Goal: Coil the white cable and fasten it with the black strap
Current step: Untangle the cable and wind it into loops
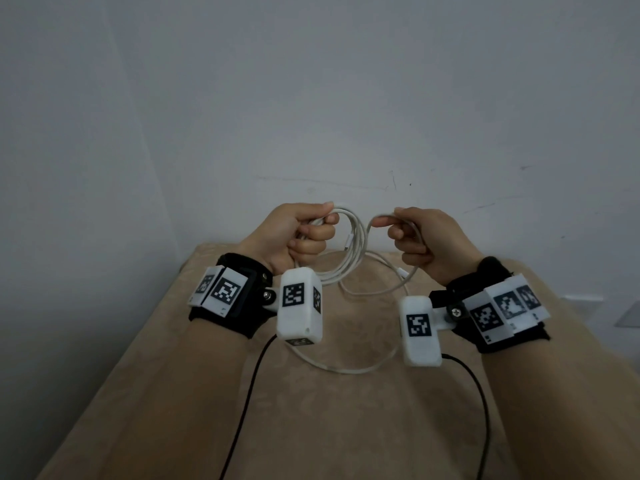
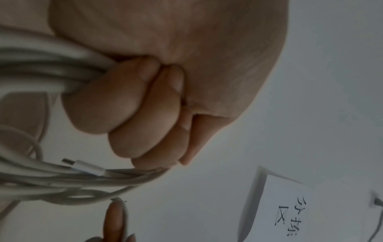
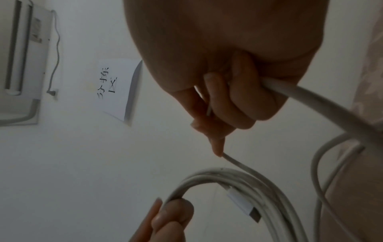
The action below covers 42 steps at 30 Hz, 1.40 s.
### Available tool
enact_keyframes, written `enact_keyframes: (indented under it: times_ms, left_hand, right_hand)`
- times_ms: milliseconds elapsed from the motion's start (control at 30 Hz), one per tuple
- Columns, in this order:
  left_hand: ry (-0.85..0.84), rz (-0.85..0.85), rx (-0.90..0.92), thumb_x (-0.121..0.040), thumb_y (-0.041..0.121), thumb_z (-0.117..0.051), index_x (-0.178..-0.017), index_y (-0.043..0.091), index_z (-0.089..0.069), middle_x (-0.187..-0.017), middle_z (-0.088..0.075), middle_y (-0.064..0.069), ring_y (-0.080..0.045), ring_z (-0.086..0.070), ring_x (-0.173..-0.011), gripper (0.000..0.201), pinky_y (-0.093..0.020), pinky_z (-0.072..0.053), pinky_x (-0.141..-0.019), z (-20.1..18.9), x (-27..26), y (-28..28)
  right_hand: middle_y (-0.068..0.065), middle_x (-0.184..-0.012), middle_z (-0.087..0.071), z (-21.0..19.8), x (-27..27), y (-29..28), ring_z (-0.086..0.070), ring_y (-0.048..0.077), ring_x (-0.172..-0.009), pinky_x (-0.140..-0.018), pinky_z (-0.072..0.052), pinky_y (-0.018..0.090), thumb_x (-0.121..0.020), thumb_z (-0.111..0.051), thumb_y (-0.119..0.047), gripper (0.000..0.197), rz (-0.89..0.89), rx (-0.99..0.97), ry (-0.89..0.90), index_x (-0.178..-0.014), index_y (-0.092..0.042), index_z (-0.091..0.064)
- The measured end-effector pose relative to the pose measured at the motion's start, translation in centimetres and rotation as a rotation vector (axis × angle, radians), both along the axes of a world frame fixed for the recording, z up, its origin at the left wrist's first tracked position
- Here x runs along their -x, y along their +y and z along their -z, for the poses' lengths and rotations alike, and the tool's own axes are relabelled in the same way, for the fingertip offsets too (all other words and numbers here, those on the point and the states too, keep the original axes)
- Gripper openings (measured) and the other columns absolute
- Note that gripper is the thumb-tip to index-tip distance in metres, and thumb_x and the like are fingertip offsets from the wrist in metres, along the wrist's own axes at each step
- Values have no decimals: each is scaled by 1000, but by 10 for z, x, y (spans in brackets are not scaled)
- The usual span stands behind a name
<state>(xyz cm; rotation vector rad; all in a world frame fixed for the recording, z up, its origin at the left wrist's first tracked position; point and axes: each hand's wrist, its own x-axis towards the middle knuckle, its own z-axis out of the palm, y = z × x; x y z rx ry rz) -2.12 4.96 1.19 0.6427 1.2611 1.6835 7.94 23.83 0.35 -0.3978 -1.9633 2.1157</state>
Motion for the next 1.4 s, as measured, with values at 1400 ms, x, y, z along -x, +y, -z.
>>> enact_keyframes:
  times_ms: [1400]
  left_hand:
    - [306, -384, -4, -103, 31, -33, -64, 13, -38, -43, -29, 7, -5, -19, -32, 43, -13, -12, -39, 4, -18, 27]
  right_hand:
    - [-2, -58, -63, -17, -5, -63, -47, 10, -36, -39, -39, 19, -96, -48, -10, 23, 60, -552, 295, -101, -9, -70]
